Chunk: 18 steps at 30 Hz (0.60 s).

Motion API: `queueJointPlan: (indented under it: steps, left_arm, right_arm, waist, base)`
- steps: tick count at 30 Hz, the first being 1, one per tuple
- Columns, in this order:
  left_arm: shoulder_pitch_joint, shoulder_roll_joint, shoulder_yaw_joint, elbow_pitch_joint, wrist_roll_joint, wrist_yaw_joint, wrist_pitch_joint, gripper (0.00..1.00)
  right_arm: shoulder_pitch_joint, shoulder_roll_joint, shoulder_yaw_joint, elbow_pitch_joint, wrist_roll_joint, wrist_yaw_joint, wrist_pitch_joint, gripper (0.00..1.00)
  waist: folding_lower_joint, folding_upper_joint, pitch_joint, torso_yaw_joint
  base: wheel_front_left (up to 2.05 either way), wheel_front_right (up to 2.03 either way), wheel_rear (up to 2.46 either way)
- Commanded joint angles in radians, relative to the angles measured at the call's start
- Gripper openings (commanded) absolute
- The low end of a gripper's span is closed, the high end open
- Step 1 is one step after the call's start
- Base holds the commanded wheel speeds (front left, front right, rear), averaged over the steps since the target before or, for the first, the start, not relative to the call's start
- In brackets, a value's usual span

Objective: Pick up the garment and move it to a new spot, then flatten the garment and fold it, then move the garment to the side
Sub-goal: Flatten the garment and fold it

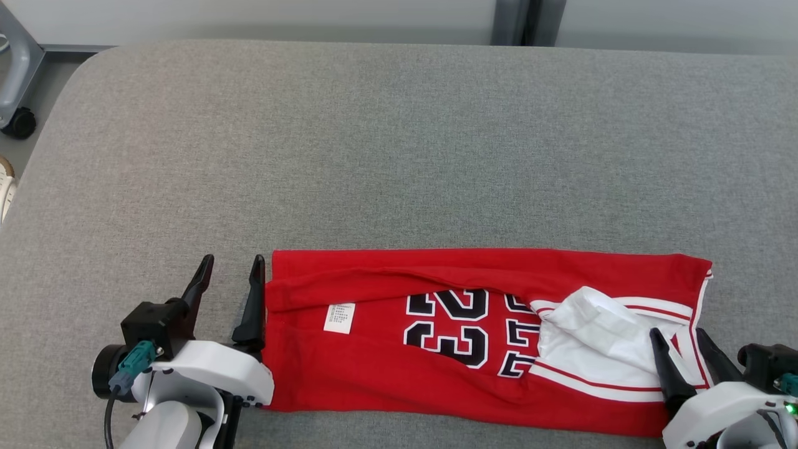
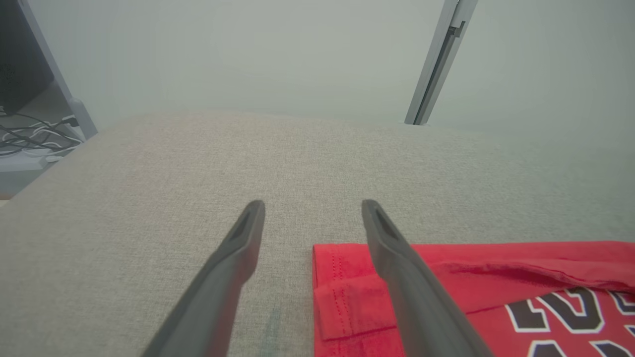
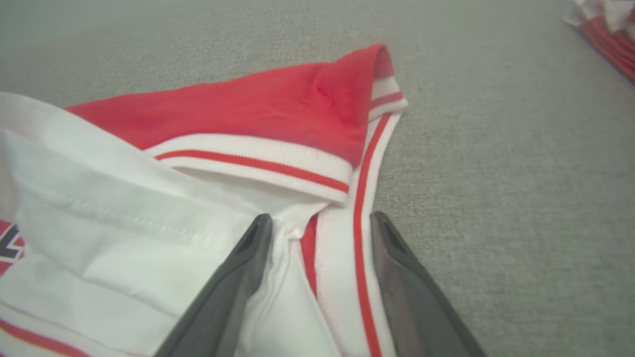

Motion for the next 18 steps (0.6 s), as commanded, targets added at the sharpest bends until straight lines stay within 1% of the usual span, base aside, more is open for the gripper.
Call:
queueJointPlan:
  steps: [1,2,3,4,5,9,12,18]
  left_arm:
    - [-0.016,-0.001,0.003,0.004,0.0,-0.006,-0.005,1.0]
    - [-0.02,-0.002,0.003,0.007,0.0,-0.008,-0.007,1.0]
    - [-0.025,-0.003,0.002,0.01,0.001,-0.007,-0.009,1.0]
    - [-0.029,-0.005,0.002,0.012,0.001,-0.008,-0.011,1.0]
    - [-0.032,-0.007,0.002,0.014,0.001,-0.007,-0.012,1.0]
    - [-0.038,-0.012,0.014,0.021,-0.003,-0.009,-0.027,1.0]
    - [-0.044,-0.009,0.024,0.028,-0.004,-0.009,-0.034,1.0]
    - [-0.059,-0.005,0.043,0.036,0.007,-0.011,-0.047,1.0]
  right_arm:
    - [0.0,0.012,0.023,0.026,0.012,0.003,0.03,0.94]
    - [-0.003,0.012,0.031,0.035,0.02,0.003,0.04,0.44]
    - [-0.008,0.009,0.034,0.042,0.023,0.003,0.04,0.25]
    - [-0.011,0.011,0.038,0.05,0.037,0.003,0.047,0.0]
    - [-0.012,0.01,0.043,0.058,0.044,0.003,0.055,0.0]
    - [-0.019,-0.009,0.028,0.064,0.061,-0.001,0.024,0.0]
    - [-0.02,-0.031,-0.019,0.071,0.069,-0.004,-0.007,0.0]
    - [-0.036,-0.052,-0.096,0.081,0.069,-0.003,-0.05,0.0]
  waist:
    - [0.0,-0.0001,0.001,0.001]
    - [0.0,-0.0001,0.003,0.002]
    - [0.0,-0.0001,0.004,0.002]
    - [0.0,-0.0001,0.006,0.002]
    - [0.0,-0.0001,0.007,0.001]
    - [0.0,-0.0001,0.007,-0.005]
    - [0.0,-0.0001,0.004,-0.014]
    - [0.0,-0.0001,0.007,-0.034]
  base:
    - [0.0,0.0,0.0]
    - [0.0,0.0,0.0]
    - [0.0,0.0,0.0]
    - [0.0,0.0,0.0]
    - [0.0,0.0,0.0]
    - [0.0,0.0,0.0]
    - [0.0,0.0,0.0]
    - [0.0,0.0,0.0]
